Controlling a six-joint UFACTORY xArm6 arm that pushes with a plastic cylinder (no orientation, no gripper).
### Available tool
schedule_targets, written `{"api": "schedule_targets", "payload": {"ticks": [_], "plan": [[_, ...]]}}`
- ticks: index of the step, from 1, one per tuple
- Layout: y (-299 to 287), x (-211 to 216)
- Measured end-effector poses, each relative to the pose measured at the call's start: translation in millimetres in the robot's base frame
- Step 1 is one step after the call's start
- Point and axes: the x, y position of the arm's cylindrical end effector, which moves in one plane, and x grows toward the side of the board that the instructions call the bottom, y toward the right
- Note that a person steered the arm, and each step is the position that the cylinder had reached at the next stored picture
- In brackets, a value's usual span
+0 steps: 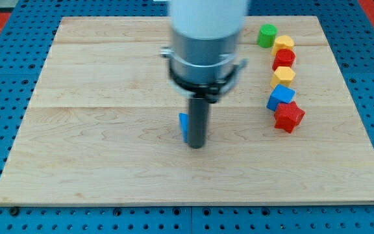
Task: Slide the blue to the center
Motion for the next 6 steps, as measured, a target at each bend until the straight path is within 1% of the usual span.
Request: {"api": "schedule_targets", "payload": {"ticks": [1, 2, 3, 4, 5, 6], "plan": [[-45.9, -33.3], [-69.0, -77.3], [-72.3, -94.9], [-70.9, -102.6], [-90.8, -73.0], [-66.5, 8.8]]}}
